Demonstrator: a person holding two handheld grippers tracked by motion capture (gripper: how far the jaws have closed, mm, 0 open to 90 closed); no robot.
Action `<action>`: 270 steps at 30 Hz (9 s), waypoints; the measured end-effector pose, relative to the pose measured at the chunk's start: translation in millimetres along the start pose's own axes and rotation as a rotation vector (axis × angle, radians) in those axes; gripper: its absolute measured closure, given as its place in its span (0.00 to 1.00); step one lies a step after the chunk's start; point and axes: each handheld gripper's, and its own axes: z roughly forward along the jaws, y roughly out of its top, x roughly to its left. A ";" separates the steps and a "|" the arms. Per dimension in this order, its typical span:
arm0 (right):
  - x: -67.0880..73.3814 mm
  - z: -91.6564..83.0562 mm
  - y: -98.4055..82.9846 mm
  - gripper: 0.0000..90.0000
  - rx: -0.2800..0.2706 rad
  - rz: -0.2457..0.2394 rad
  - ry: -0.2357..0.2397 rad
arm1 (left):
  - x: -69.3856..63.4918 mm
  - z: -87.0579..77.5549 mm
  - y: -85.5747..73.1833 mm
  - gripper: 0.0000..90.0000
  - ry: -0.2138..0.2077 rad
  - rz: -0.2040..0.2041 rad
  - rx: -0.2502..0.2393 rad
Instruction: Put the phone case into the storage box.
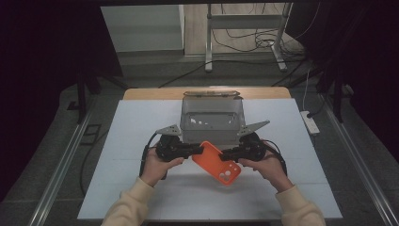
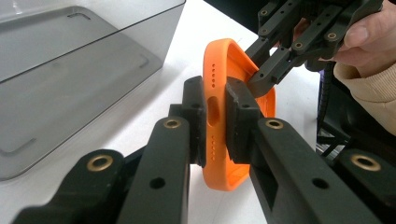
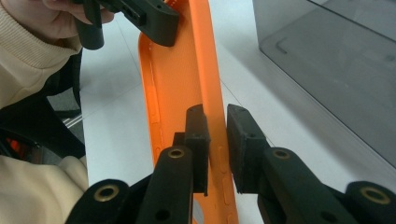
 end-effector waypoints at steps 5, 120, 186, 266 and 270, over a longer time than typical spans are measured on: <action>1.4 -1.0 0.8 0.89 0.002 -0.010 -0.007 | 1.2 0.7 -0.6 0.89 -0.003 -0.002 -0.001; 26.1 -22.7 10.2 0.90 -0.022 -0.033 -0.273 | 4.5 -76.1 -105.2 0.19 0.533 -0.030 -0.019; 23.5 -45.9 44.5 0.90 -0.045 0.092 -0.457 | 0.8 -72.0 -105.2 0.19 0.520 -0.036 -0.016; -21.5 -38.9 121.3 0.90 -0.030 0.217 -0.675 | 0.6 -72.5 -104.5 0.18 0.515 -0.039 -0.017; -23.7 -35.7 122.6 0.90 -0.023 0.225 -0.680 | 0.8 -72.8 -104.6 0.18 0.515 -0.040 -0.017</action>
